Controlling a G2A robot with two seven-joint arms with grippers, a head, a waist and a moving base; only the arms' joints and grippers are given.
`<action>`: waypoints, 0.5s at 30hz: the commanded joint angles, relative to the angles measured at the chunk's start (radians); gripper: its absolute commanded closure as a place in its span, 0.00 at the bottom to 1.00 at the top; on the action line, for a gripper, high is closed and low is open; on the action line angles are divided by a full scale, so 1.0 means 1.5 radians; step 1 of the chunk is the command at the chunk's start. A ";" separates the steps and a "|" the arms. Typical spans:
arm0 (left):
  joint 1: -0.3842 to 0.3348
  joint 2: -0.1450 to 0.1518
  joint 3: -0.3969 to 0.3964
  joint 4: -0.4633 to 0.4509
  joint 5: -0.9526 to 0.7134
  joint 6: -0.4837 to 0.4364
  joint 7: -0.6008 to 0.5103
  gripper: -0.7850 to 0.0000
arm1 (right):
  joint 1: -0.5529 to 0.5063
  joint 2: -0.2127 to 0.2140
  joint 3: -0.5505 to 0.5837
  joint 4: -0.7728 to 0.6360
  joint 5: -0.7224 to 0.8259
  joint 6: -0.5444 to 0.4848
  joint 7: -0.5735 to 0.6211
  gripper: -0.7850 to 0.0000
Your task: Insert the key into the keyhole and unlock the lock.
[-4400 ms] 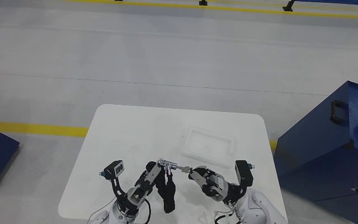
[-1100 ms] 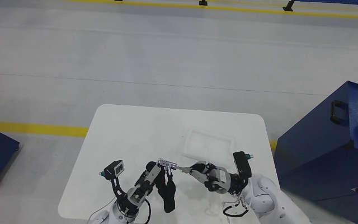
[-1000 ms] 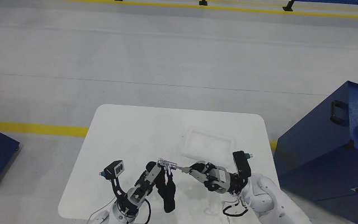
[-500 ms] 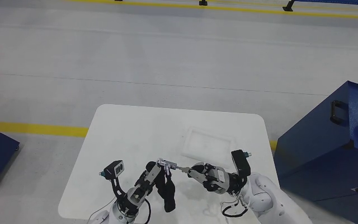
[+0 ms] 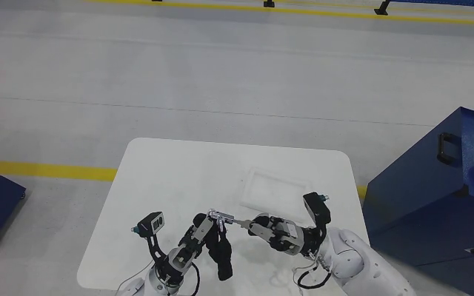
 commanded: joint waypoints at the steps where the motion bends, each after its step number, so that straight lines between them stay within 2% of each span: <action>1: 0.000 0.000 0.000 0.000 0.000 0.000 0.000 1.00 | 0.004 0.003 -0.005 -0.001 0.041 0.000 0.028 1.00; 15: 0.000 0.000 0.000 0.000 0.000 0.000 0.000 1.00 | 0.016 0.020 -0.013 0.002 0.259 0.000 0.216 1.00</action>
